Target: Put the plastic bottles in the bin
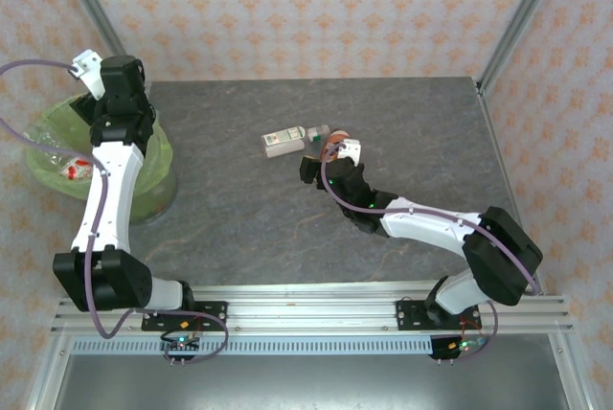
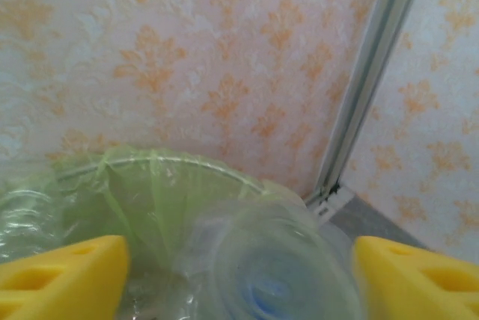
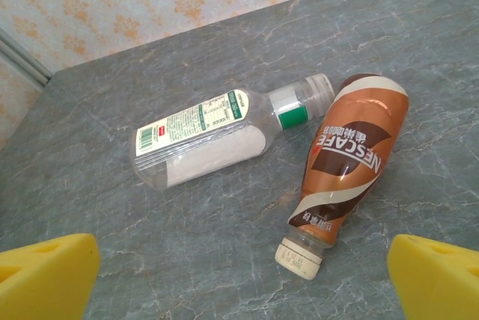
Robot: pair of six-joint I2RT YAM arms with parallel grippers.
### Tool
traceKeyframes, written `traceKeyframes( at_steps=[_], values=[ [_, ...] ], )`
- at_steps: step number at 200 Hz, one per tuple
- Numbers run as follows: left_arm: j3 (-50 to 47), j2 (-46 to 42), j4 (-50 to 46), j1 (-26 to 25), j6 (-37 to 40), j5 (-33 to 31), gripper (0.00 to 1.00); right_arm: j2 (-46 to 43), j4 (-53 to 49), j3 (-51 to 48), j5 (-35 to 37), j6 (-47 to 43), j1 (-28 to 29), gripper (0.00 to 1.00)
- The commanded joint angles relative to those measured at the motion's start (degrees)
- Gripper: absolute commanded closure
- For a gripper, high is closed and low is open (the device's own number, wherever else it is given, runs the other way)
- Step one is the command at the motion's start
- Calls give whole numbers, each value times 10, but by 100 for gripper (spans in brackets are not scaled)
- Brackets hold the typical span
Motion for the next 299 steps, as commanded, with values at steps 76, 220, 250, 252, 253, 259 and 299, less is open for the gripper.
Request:
traceKeyframes(
  at_steps=[76, 220, 250, 252, 253, 259, 299],
  values=[
    [64, -12, -98, 4, -111, 193, 0, 21, -5, 13, 4, -6, 1, 1],
    [61, -14, -76, -112, -100, 325, 0, 10, -15, -17, 40, 61, -27, 1],
    [69, 9, -82, -157, -83, 329, 0, 8, -31, -18, 29, 76, -47, 1],
    [69, 11, -83, -159, -83, 329, 0, 8, -33, -18, 29, 77, -49, 1],
    [69, 11, -83, -160, -83, 330, 0, 8, -34, -18, 28, 77, -49, 1],
    [69, 15, -83, -166, -81, 334, 0, 8, -40, -17, 27, 80, -53, 1],
    [63, 40, -74, -200, -44, 395, 0, 8, -83, -5, 35, 78, -68, 1]
  ],
)
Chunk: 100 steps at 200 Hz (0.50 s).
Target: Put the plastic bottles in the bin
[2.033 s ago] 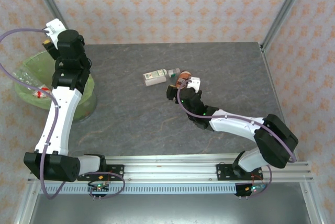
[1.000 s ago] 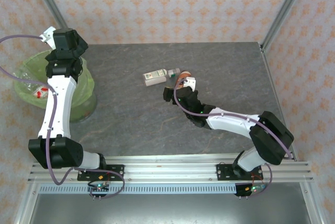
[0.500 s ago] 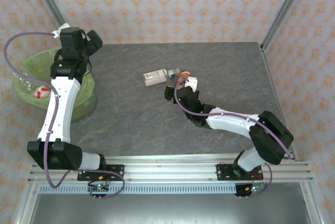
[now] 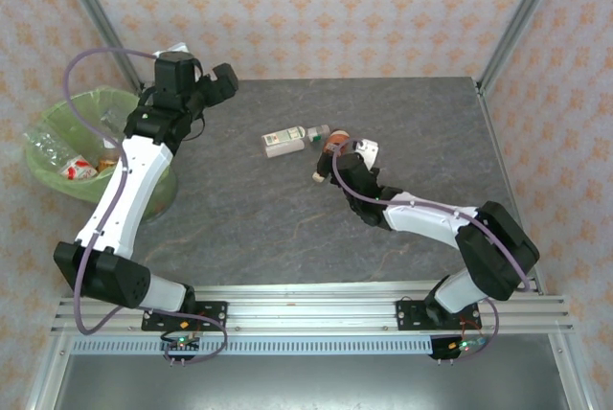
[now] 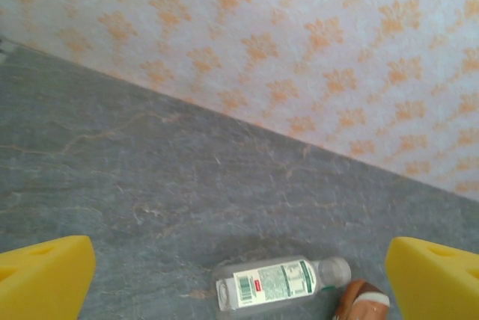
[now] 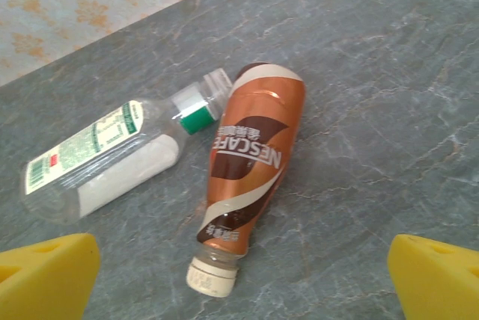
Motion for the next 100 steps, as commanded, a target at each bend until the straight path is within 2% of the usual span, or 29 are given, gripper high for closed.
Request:
traceKeyframes(
  at_steps=[1, 23, 45, 100],
  values=[
    [7, 16, 7, -16, 39, 49, 0, -12, -44, 8, 13, 8, -6, 1],
    [12, 38, 1, -34, 78, 83, 0, -9, -61, 16, 16, 3, -8, 1],
    [32, 66, -28, -53, 115, 86, 0, 1, -72, 25, 8, 8, -11, 1],
    [0, 79, -43, -72, 110, 36, 0, 90, -127, 115, -38, 2, -15, 1]
  ],
)
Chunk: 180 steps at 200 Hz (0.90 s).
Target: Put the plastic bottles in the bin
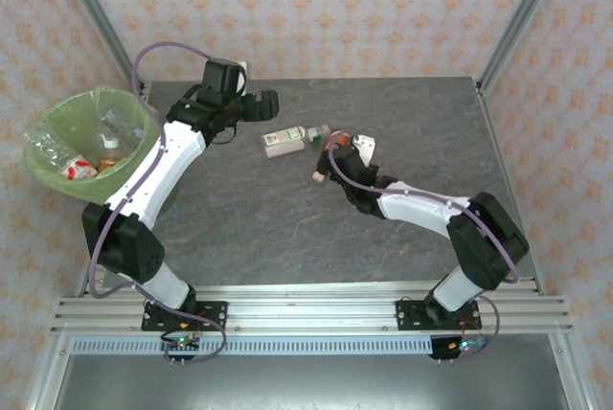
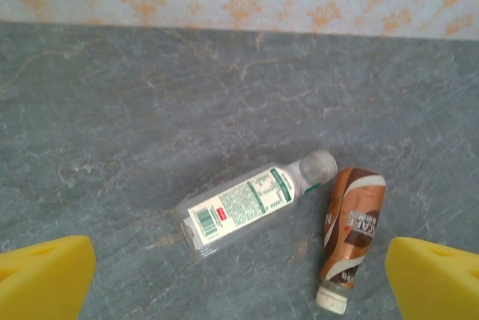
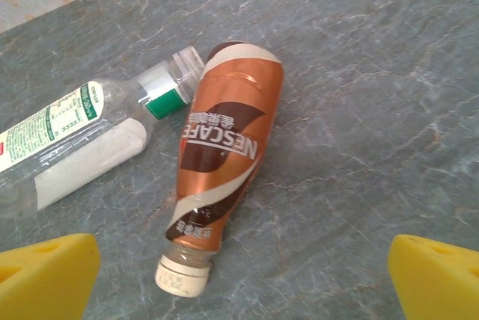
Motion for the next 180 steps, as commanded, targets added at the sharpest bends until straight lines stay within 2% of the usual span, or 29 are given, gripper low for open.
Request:
traceKeyframes(
  at_steps=[1, 21, 73, 142, 180],
  values=[
    [-14, -15, -16, -1, 8, -29, 0, 39, -45, 45, -19, 2, -2, 1],
    [-43, -30, -10, -2, -3, -47, 0, 71, -63, 76, -19, 12, -1, 0],
    [-86, -60, -8, -1, -14, -84, 0, 155, -103, 141, -14, 83, -1, 12],
    [-90, -52, -14, -1, -19, -97, 0, 220, -107, 165, 29, 107, 13, 21],
    [-91, -48, -15, -1, -20, -98, 0, 244, -97, 175, 21, 98, 13, 23]
  ],
)
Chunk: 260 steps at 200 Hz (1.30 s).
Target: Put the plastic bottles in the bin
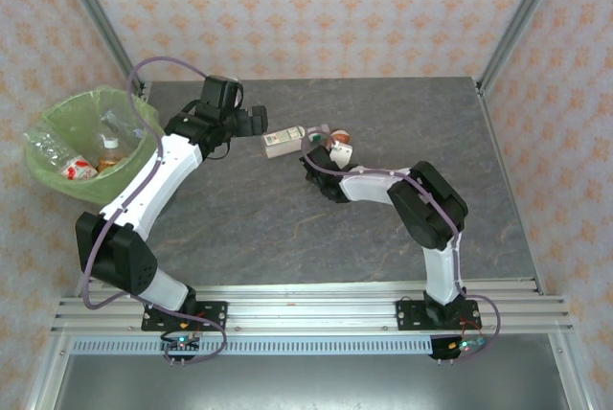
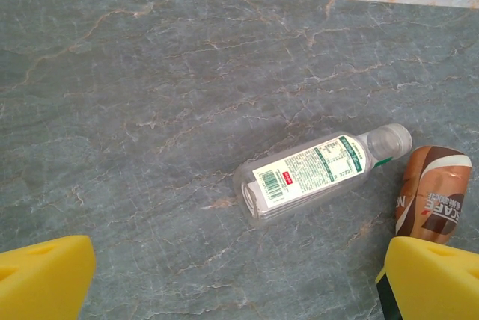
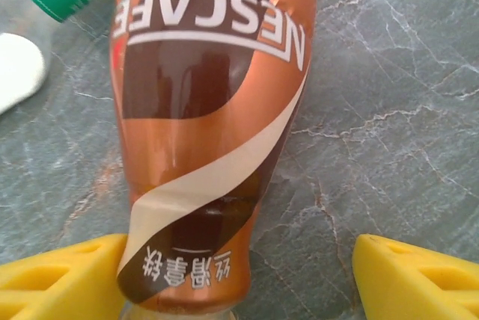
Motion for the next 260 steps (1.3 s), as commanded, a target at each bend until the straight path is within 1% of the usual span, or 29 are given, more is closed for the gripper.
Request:
traceKeyframes(
  at_steps=[1, 12, 26, 51, 86, 97, 121, 154, 212, 260],
  values=[
    [-6, -2, -13, 0, -10, -20, 0, 18, -7, 24, 16, 5, 2, 23],
    [-5, -1, -14, -1, -11, -20, 0, 22, -9, 26, 19, 5, 2, 24],
    [-6, -1, -15, -1, -12, -20, 0, 25, -7, 23, 26, 5, 2, 27],
    [-8, -1, -15, 0, -14, -22, 0, 24, 5, 12, 26, -8, 2, 38],
    [-8, 0, -16, 0, -14, -23, 0, 15, -9, 0, 45, -2, 2, 46],
    [-8, 0, -16, 0, -15, -23, 0, 11, -12, -8, 56, -4, 2, 50],
    [-8, 1, -17, 0, -16, -22, 0, -7, -1, -34, 70, -12, 2, 57],
    [-7, 3, -16, 0, -17, -20, 0, -32, 21, -73, 74, -19, 1, 63],
    [-9, 2, -15, 0, -21, -15, 0, -79, 62, -122, 70, -54, 0, 83],
    [-12, -1, -13, 0, -24, -5, 0, -122, 87, -155, 79, -68, -2, 95]
  ],
)
